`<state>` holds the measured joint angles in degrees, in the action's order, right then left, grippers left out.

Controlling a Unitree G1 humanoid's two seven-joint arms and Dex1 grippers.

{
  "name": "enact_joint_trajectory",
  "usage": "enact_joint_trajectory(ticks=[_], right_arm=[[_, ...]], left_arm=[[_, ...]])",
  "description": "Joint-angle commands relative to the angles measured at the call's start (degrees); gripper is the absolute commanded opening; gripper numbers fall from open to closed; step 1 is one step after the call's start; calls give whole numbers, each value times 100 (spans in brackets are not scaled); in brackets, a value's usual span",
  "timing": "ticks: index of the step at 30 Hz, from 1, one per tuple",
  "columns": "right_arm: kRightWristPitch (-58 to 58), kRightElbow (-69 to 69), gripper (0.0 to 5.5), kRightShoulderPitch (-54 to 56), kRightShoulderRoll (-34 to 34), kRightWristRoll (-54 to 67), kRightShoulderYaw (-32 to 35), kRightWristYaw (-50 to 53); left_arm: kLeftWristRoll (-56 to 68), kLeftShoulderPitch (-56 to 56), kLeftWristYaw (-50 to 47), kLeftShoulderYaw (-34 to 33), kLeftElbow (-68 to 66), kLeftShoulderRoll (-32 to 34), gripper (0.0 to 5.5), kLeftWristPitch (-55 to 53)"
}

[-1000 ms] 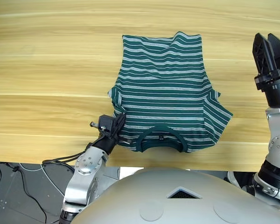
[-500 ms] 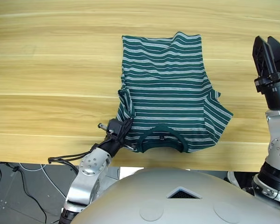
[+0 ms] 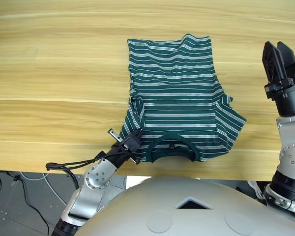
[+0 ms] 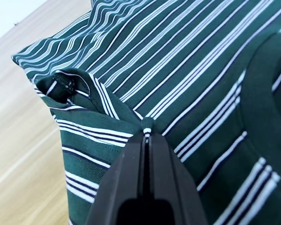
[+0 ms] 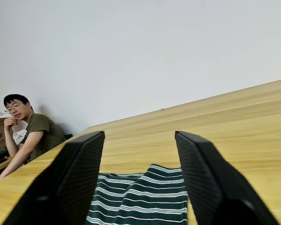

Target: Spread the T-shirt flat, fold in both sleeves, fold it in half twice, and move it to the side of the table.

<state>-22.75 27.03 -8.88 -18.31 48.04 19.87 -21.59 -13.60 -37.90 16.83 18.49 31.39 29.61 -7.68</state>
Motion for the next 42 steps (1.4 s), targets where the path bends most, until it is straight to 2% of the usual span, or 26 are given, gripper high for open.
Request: enact_joint_trajectory(ticks=[1, 2, 9, 11, 15, 21, 25, 28, 30, 33, 34, 38, 42], right_arm=[[75, -55, 281, -38, 44, -98, -64, -48], [82, -61, 281, -40, 48, -106, -79, -49], [114, -181, 281, 17, 84, -203, -180, -91], [118, -249, 281, 64, 92, -239, -215, -113], [120, -382, 281, 182, 91, -308, -275, -138], [24, -559, 281, 297, 26, -271, -293, -201], [-674, -879, 281, 153, -236, 460, 138, -261], [-1604, -1085, 281, -367, -436, 1431, 662, 30], [-2082, -978, 281, -779, -564, 1846, 829, 137], [-2556, -850, 281, -1441, -1011, 1888, 1018, -67], [-2387, -870, 281, -1602, -1410, 1493, 960, -627], [-2379, -1613, 281, -1473, -2162, 901, 960, -1344], [-2221, -1670, 281, -1637, -2562, -301, 170, -1372]], left_arm=[[-645, 59, -106, 63, -226, 209, 2, 260], [-772, 70, -138, 63, -287, 233, 2, 331], [-1353, 154, -246, 67, -519, 429, 158, 1204], [-1318, 142, -227, 26, -546, 455, 205, 1398], [-843, 87, 52, -145, -542, 548, 263, 1642], [2446, -671, 1707, -278, 840, 1092, 359, 1417], [5056, -1104, 1746, -1348, 1768, 1112, 424, 1315], [6065, -943, 799, -2493, 1734, 741, 424, 1153], [6234, -775, 117, -3027, 1619, 501, 424, 965], [6307, -495, -1140, -3795, 1307, -87, 424, 747], [6360, -461, -1418, -4038, 1251, -289, 424, 755], [6455, -387, -1902, -4420, 1302, -716, 424, 604], [6394, -367, -1930, -4479, 1442, -880, 424, 409]])
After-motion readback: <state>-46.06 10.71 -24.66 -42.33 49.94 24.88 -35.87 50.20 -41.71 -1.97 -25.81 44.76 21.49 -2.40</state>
